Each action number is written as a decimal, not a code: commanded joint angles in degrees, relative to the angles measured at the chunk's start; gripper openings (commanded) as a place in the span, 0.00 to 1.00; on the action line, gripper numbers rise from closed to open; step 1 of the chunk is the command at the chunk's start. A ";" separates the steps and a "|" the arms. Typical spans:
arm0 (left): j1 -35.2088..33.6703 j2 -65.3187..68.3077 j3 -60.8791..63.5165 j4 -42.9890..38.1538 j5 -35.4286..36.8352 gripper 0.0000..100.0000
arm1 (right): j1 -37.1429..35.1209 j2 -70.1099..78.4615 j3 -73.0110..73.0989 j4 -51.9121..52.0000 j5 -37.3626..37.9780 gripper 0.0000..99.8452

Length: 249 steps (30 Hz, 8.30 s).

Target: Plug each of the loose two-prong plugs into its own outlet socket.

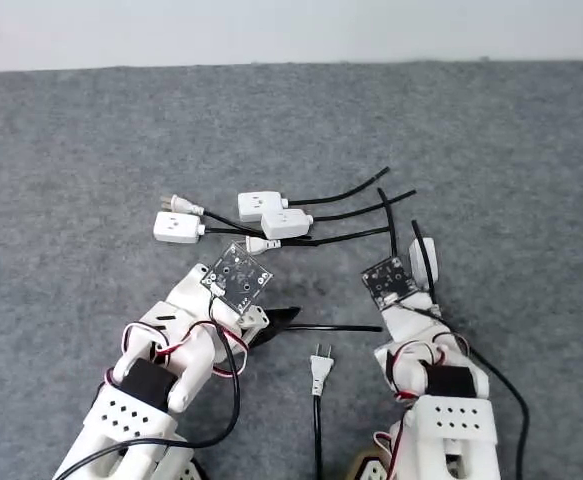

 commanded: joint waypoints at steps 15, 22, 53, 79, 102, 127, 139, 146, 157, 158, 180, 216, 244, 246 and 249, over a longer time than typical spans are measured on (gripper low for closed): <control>0.18 0.00 1.63 -4.66 -0.62 0.35 | -0.57 -0.66 -0.44 -1.54 -2.20 0.17; 0.35 -0.18 2.15 -2.73 -0.97 0.35 | -0.48 -0.66 -0.44 -1.54 -2.20 0.17; -3.69 -32.53 -2.42 32.53 -6.07 0.35 | -0.40 -0.66 -0.44 -1.54 -2.20 0.17; -11.43 -33.41 8.13 25.41 -1.23 0.35 | -0.48 -0.66 -0.53 -0.13 -2.20 0.17; -11.34 -33.41 10.59 24.00 -1.41 0.35 | -0.48 -0.66 -0.44 0.04 -2.20 0.17; -10.90 -33.41 12.18 20.48 -1.32 0.35 | -0.57 -7.25 2.81 -0.48 -2.20 0.17; -7.82 -33.14 17.80 13.98 -1.23 0.35 | -0.84 -18.15 6.24 3.65 -2.20 0.17; -7.82 -33.41 17.80 25.93 -1.58 0.35 | -0.92 -27.56 8.53 7.87 -2.20 0.17; -7.82 -33.41 17.80 30.07 -1.58 0.35 | -0.92 -36.70 10.11 13.76 -2.20 0.17; -7.82 -33.41 17.80 30.07 -1.58 0.35 | -1.01 -36.70 10.11 13.76 -2.20 0.18; -7.82 -33.41 17.80 30.07 -1.58 0.35 | -1.01 -36.70 10.11 14.02 -2.20 0.18; -8.35 -33.41 17.80 26.02 -1.58 0.35 | -0.92 -36.70 10.11 13.85 -2.20 0.17; -25.85 -24.44 -9.71 30.42 -5.54 0.35 | -0.92 -36.70 9.93 14.11 -2.20 0.18; -25.67 -17.05 -12.97 28.66 -3.96 0.35 | -0.92 -36.70 9.93 14.11 -2.20 0.18; -25.58 -3.87 -19.03 26.29 -0.62 0.35 | -0.92 -36.70 9.93 14.02 -2.20 0.18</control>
